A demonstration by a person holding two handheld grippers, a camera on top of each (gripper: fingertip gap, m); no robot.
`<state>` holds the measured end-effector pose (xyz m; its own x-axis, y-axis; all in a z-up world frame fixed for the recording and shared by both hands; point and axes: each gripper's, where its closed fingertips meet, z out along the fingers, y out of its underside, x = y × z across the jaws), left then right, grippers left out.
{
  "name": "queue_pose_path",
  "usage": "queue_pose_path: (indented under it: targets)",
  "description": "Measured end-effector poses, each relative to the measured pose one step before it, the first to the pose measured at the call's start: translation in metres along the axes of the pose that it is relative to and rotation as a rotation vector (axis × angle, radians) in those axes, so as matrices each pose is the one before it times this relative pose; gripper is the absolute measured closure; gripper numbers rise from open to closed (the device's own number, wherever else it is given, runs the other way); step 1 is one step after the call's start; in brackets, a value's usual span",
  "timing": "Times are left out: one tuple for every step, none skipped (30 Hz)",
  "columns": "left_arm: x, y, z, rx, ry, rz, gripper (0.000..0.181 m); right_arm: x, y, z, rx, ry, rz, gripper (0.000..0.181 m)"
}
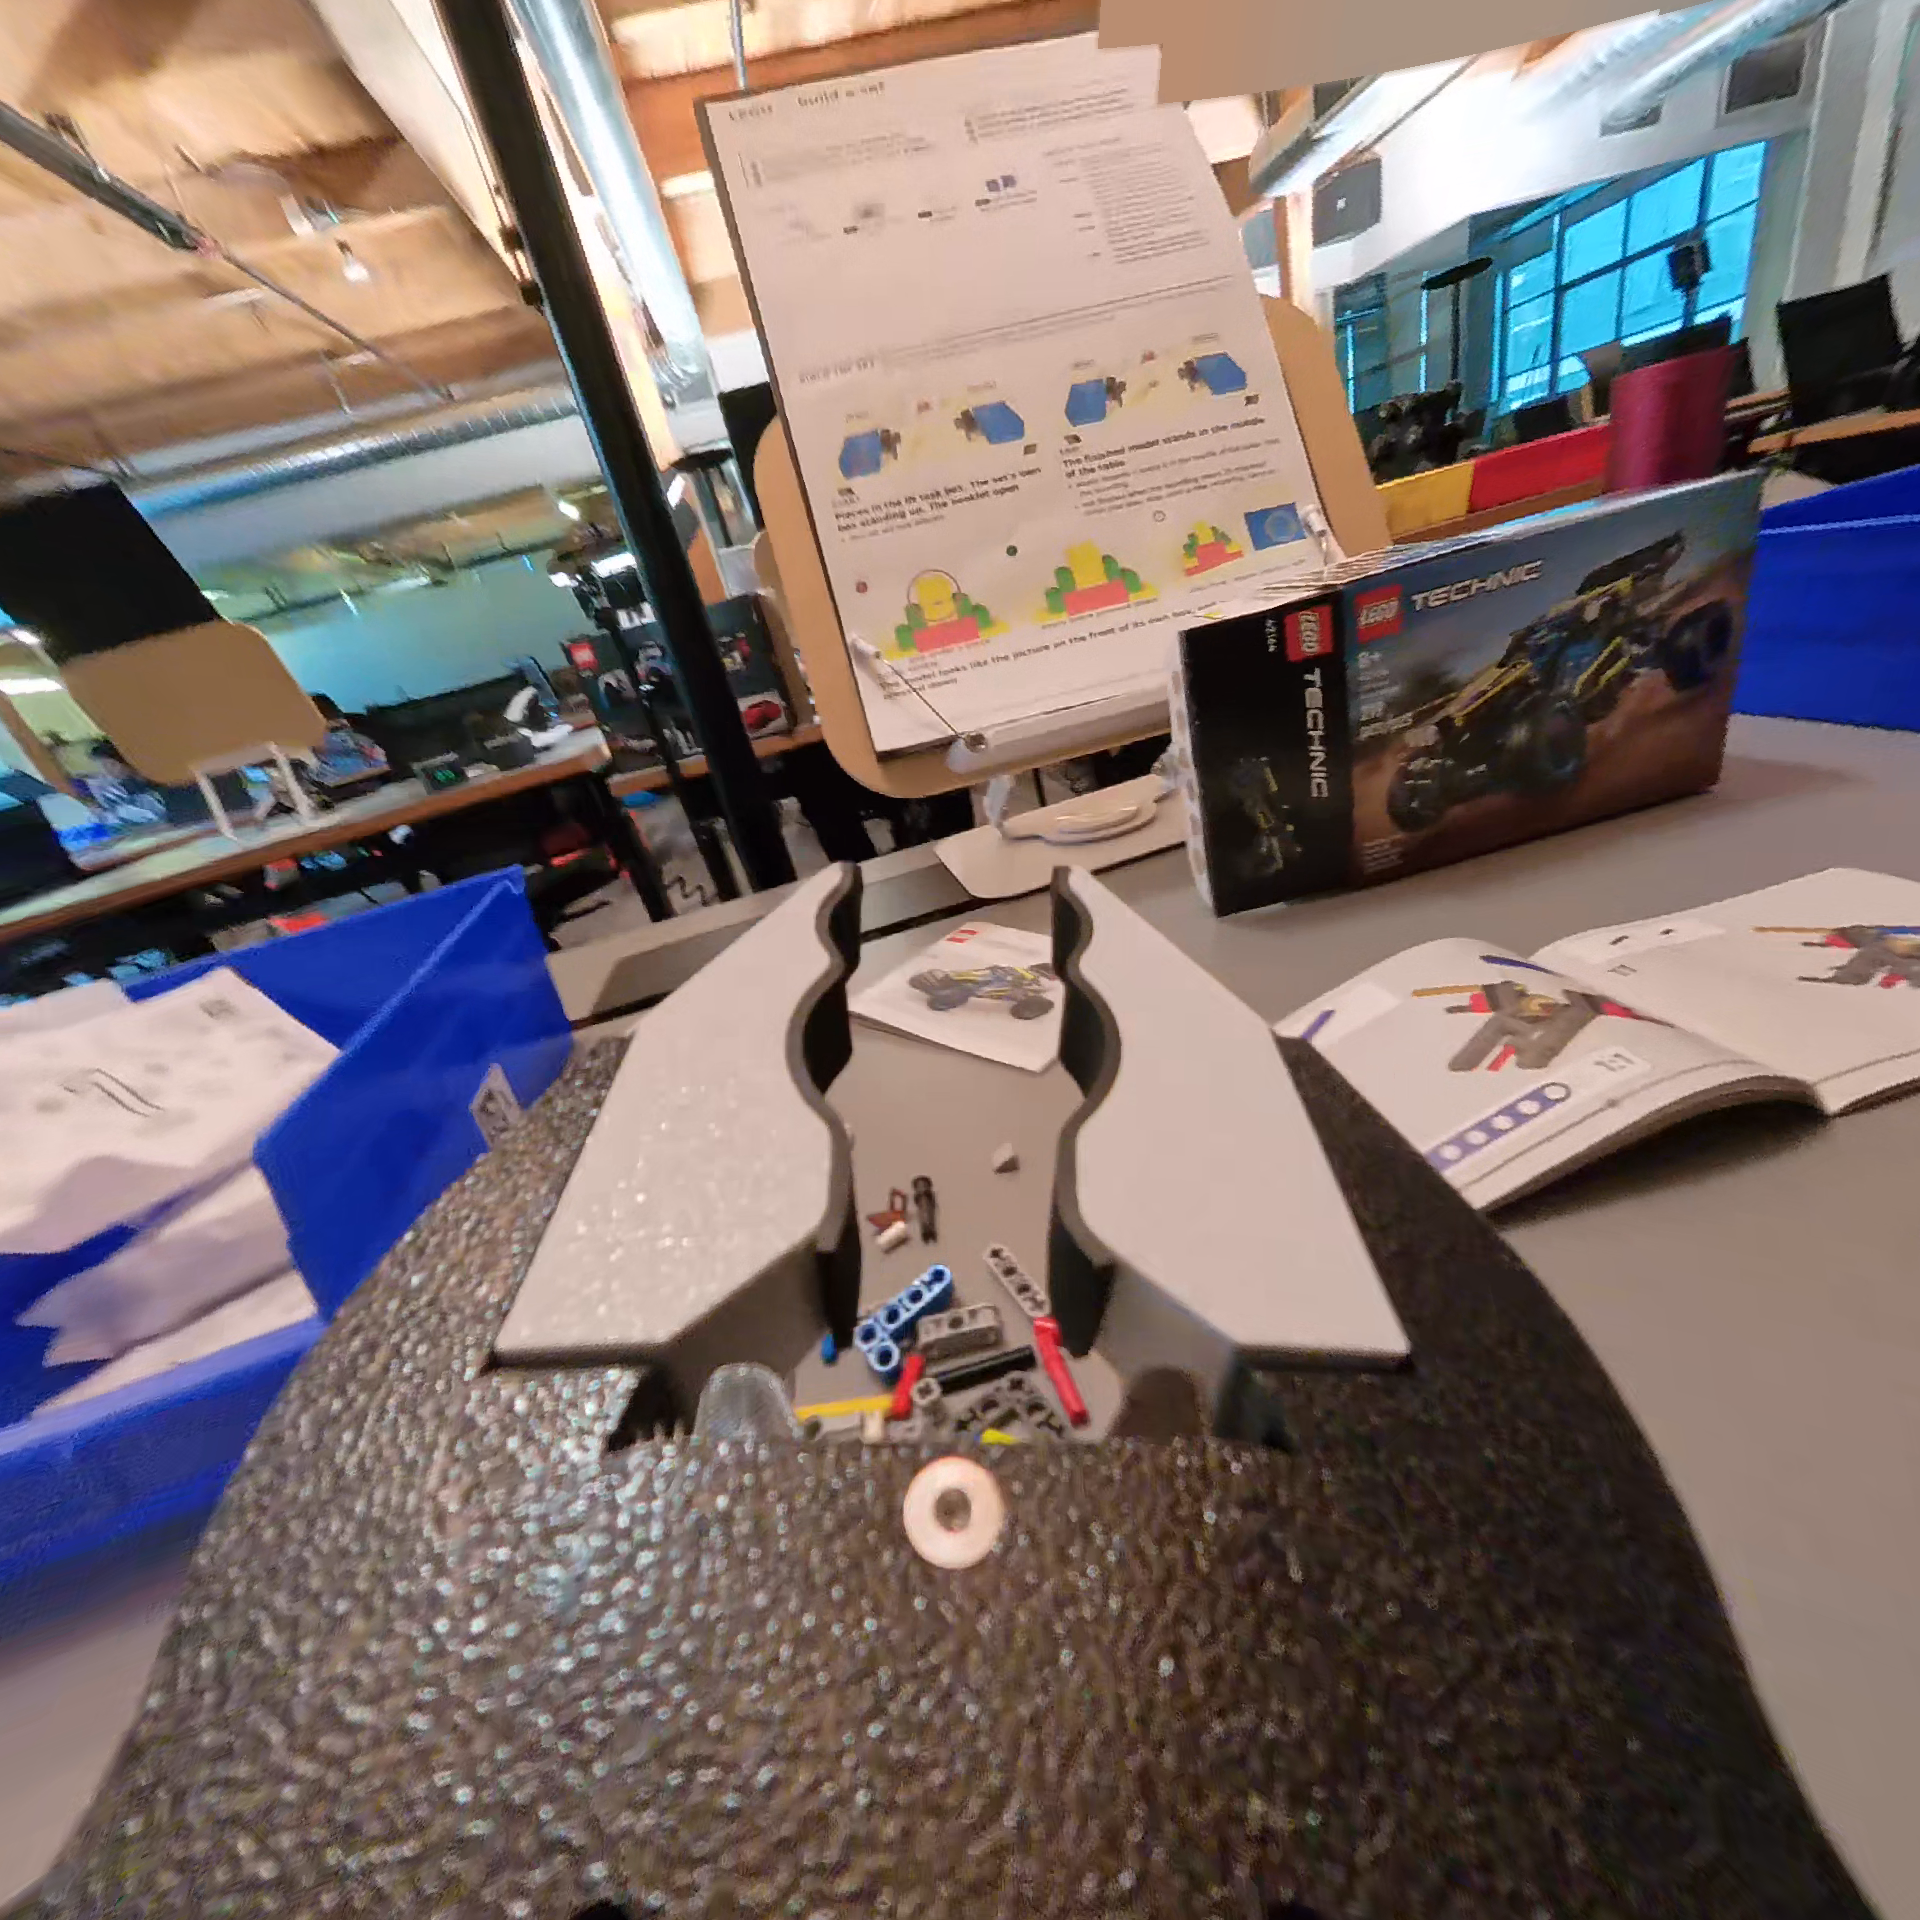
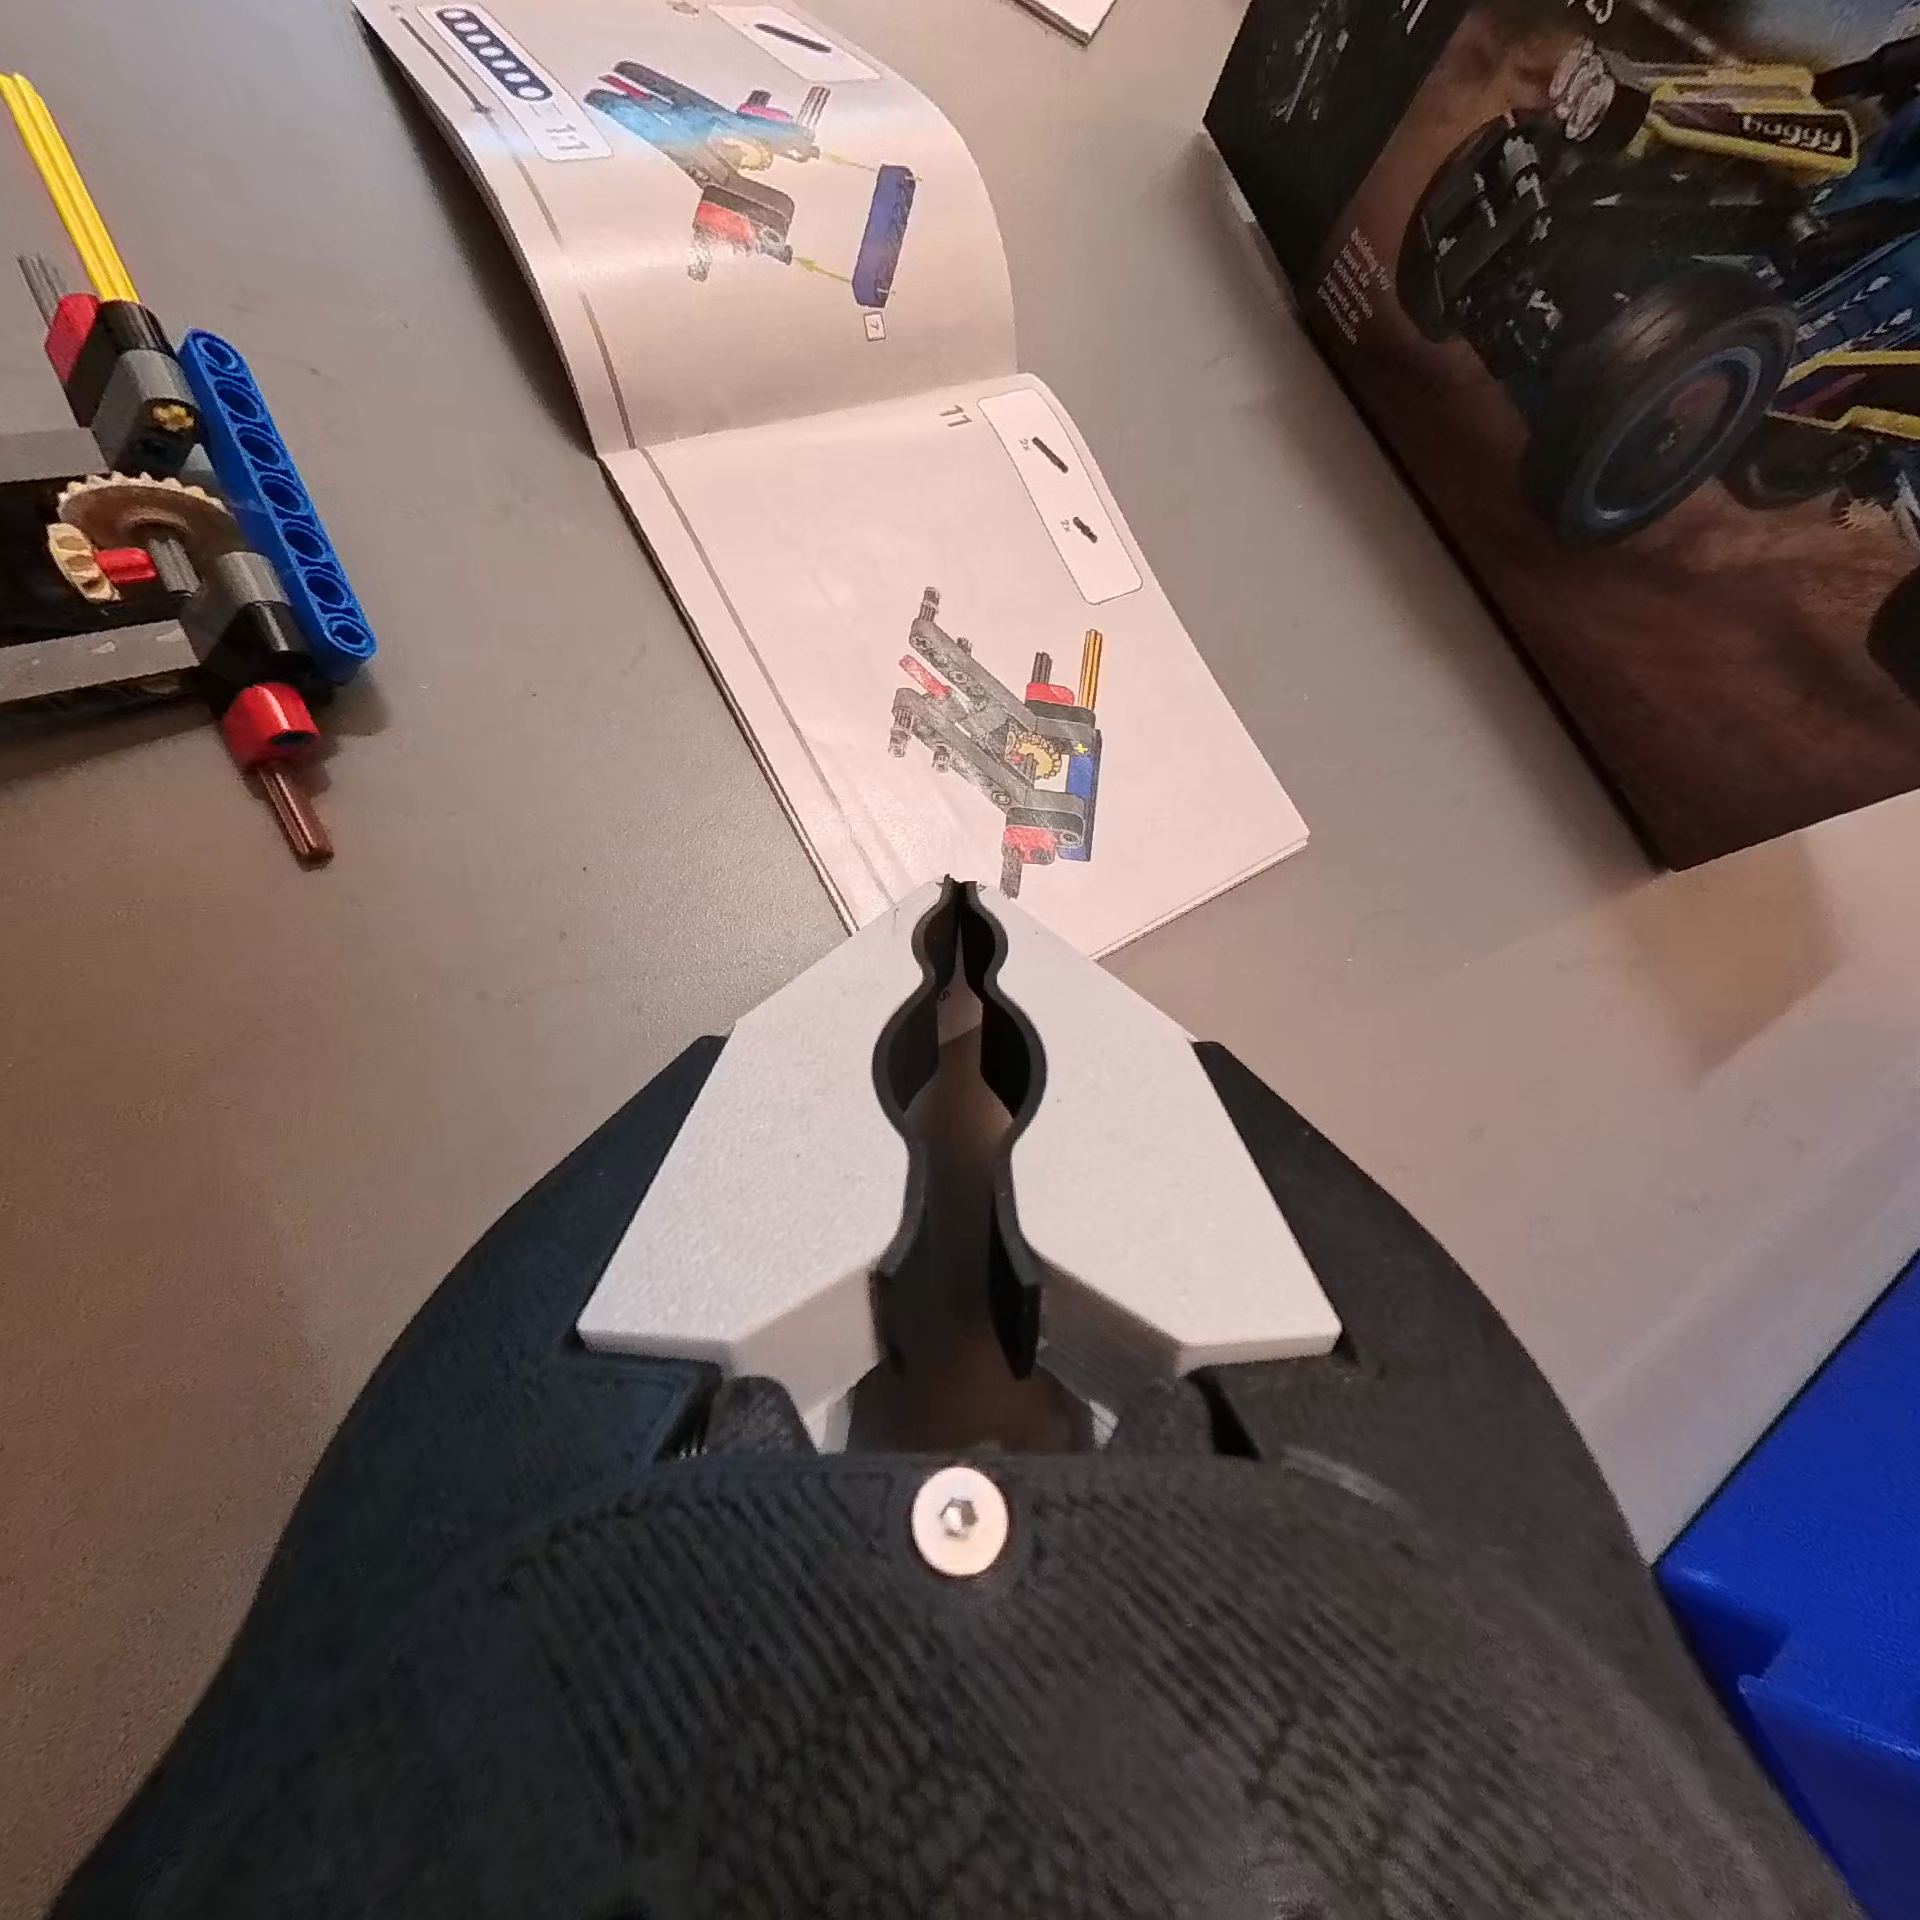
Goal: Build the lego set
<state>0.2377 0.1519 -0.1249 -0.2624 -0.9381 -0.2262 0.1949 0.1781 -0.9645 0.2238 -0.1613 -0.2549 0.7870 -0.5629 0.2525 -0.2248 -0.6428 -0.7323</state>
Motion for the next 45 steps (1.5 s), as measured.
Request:
queue_pose_path:
  targets:
    - [-0.00115,-0.00083,-0.00098,0.0063,-0.0089,0.0252,0.147,-0.00005,-0.00020,-0.00010,0.0005,0.0029,-0.0035,0.181]
    - [-0.00015,-0.00060,-0.00064,0.0054,-0.0048,0.0206,0.147,-0.00003,-0.00006,0.00003,0.0006,0.0032,-0.0038,0.181]
    - [0.00027,0.00097,0.00004,-0.0032,-0.0036,0.0170,0.149,0.00006,-0.00004,-0.00010,0.0003,0.0016,-0.0018,0.181]
    - [0.00068,0.00251,0.00075,-0.0136,-0.0012,0.0161,0.148,-0.00001,0.00001,0.00000,-0.0001,0.0000,0.0002,0.181]
    - [0.00169,0.00153,0.00065,-0.0103,0.0050,0.0187,0.148,-0.00001,0.00000,0.00000,0.0000,0.0000,0.0001,0.181]
    - [0.00154,0.00004,0.00018,-0.0011,0.0037,0.0179,0.149,-0.00004,-0.00005,0.00000,0.0001,0.0004,-0.0005,0.181]
    - [0.00016,0.00003,-0.00005,-0.0022,-0.0062,0.0133,0.151,0.00003,0.00000,0.00000,0.0000,0.0002,-0.0001,0.181]
    - [-0.00133,0.00112,0.00010,-0.0102,-0.0136,0.0072,0.152,0.00005,0.00000,0.00000,0.0000,0.0003,-0.0001,0.181]
    - [-0.00209,0.00190,0.00038,-0.0147,-0.0141,-0.0017,0.153,0.00003,0.00003,0.00001,0.0002,0.0012,-0.0014,0.181]
    - [-0.00250,0.00244,0.00069,-0.0153,-0.0098,-0.0076,0.153,-0.00001,-0.00010,-0.00005,0.0003,0.0016,-0.0017,0.181]
    - [-0.00369,0.00316,0.00068,-0.0192,-0.0096,-0.0146,0.153,0.00001,0.00001,-0.00005,0.0001,0.0004,-0.0005,0.181]
    - [-0.00470,0.00357,0.00040,-0.0247,-0.0085,-0.0263,0.153,-0.00005,0.00001,-0.00001,-0.0001,-0.0002,0.0003,0.181]
    - [-0.00420,0.00375,0.00045,-0.0260,-0.0002,-0.0312,0.153,0.00000,-0.00007,0.00006,0.0001,0.0003,-0.0003,0.181]
    - [-0.00440,0.00356,0.00023,-0.0264,0.0020,-0.0308,0.153,0.00000,0.00000,0.00000,0.0000,0.0000,0.0000,0.181]
    - [-0.00488,0.00295,0.00010,-0.0266,0.0015,-0.0262,0.153,-0.00004,0.00011,-0.00003,-0.0005,-0.0008,0.0009,0.181]
    - [-0.00437,0.00261,0.00008,-0.0284,0.0062,-0.0138,0.153,0.00003,-0.00002,0.00010,-0.0002,-0.0005,0.0008,0.181]
    - [-0.00415,0.00301,-0.00002,-0.0338,0.0069,-0.0027,0.153,0.00000,-0.00001,0.00000,0.0000,0.0001,0.0001,0.181]
    - [-0.00399,0.00311,-0.00010,-0.0379,0.0069,0.0044,0.153,-0.00001,0.00001,-0.00005,0.0001,0.0003,-0.0003,0.181]
    - [-0.00379,0.00364,-0.00038,-0.0419,0.0069,0.0099,0.153,0.00001,0.00000,0.00000,0.0000,0.0000,0.0000,0.181]
    - [-0.00341,0.00500,-0.00024,-0.0493,0.0087,0.0111,0.153,-0.00007,0.00001,0.00000,0.0000,-0.0003,0.0004,0.181]
    - [-0.00048,0.00622,0.00021,-0.0530,0.0245,0.0080,0.153,0.00009,0.00004,0.00001,0.0000,-0.0001,0.0003,0.181]
    - [0.00401,0.00656,0.00071,-0.0504,0.0486,0.0042,0.154,0.00003,0.00000,0.00000,0.0000,0.0002,-0.0001,0.181]
    - [0.00764,0.00698,0.00117,-0.0490,0.0647,0.0039,0.155,0.00000,0.00000,0.00000,0.0000,0.0000,0.0000,0.181]
    - [0.00776,0.00768,0.00157,-0.0508,0.0578,0.0037,0.155,-0.00004,0.00001,0.00004,-0.0002,-0.0006,0.0005,0.181]
    - [0.00672,0.00810,0.00209,-0.0531,0.0448,0.0049,0.157,-0.00008,0.00000,0.00005,-0.0002,-0.0008,0.0008,0.181]
    - [0.00743,0.00770,0.00243,-0.0518,0.0433,0.0099,0.160,0.00005,0.00005,0.00000,-0.0001,-0.0004,0.0004,0.181]
    - [0.00738,0.00592,0.00257,-0.0405,0.0361,0.0101,0.163,-0.00001,0.00000,0.00000,0.0000,0.0000,0.0001,0.181]
    - [0.00658,0.00344,0.00272,-0.0246,0.0253,0.0098,0.165,-0.00003,0.00002,-0.00006,0.0000,0.0002,-0.0002,0.181]
    - [0.00629,0.00201,0.00300,-0.0148,0.0216,0.0124,0.167,0.00000,-0.00005,0.00000,0.0001,0.0006,-0.0007,0.181]
    - [0.00560,0.00146,0.00358,-0.0121,0.0170,0.0077,0.167,-0.00002,0.00003,0.00001,0.0002,0.0010,-0.0011,0.181]
    - [0.00459,0.00256,0.00401,-0.0197,0.0109,0.0002,0.167,-0.00003,-0.00004,-0.00005,0.0001,0.0009,-0.0010,0.181]
    - [0.00363,0.00367,0.00423,-0.0276,0.0045,0.0014,0.166,0.00001,0.00001,-0.00006,0.0000,0.0004,-0.0004,0.181]
    - [0.00188,0.00304,0.00409,-0.0233,-0.0048,0.0082,0.165,0.00003,0.00000,0.00000,0.0000,0.0001,-0.0002,0.181]
    - [0.00023,0.00243,0.00343,-0.0178,-0.0133,0.0102,0.166,0.00003,0.00000,0.00000,0.0000,0.0001,-0.0002,0.181]
    - [-0.00090,0.00236,0.00249,-0.0179,-0.0174,0.0070,0.166,0.00001,0.00000,0.00000,0.0000,0.0000,-0.0001,0.181]
    - [-0.00097,0.00230,0.00154,-0.0168,-0.0140,0.0051,0.166,-0.00011,0.00003,0.00006,0.0000,0.0002,-0.0004,0.181]
    - [-0.00013,0.00196,0.00097,-0.0144,-0.0053,0.0012,0.166,0.00008,-0.00001,0.00000,0.0000,0.0003,-0.0005,0.181]
    - [-0.00027,0.00185,0.00080,-0.0132,-0.0023,-0.0058,0.165,-0.00010,-0.00005,0.00000,0.0001,0.0001,-0.0003,0.181]
    - [-0.00078,0.00158,0.00061,-0.0117,-0.0036,-0.0054,0.164,-0.00006,-0.00002,0.00001,0.0001,-0.0006,-0.0004,0.181]
    - [-0.00028,0.00140,0.00063,-0.0100,-0.0007,0.0032,0.164,0.00006,-0.00004,0.00000,-0.0001,-0.0010,0.0005,0.181]
    - [-0.00009,0.00074,0.00009,-0.0049,0.0006,0.0060,0.164,-0.00004,0.00006,0.00000,-0.0001,-0.0008,0.0009,0.181]
    - [-0.00056,0.00037,-0.00029,-0.0027,-0.0023,0.0020,0.164,0.00003,-0.00001,0.00000,0.0001,0.0001,-0.0002,0.181]
    - [-0.00055,0.00041,-0.00028,-0.0031,-0.0014,0.0017,0.164,-0.00005,-0.00005,0.00000,0.0001,0.0003,-0.0005,0.181]
    - [-0.00020,0.00008,-0.00004,0.0002,0.0012,0.0029,0.164,0.00001,0.00001,-0.00005,0.0001,0.0004,-0.0005,0.181]
    - [-0.00072,0.00006,0.00011,0.0019,-0.0013,0.0001,0.164,-0.00006,-0.00006,0.00000,0.0001,0.0003,-0.0004,0.181]
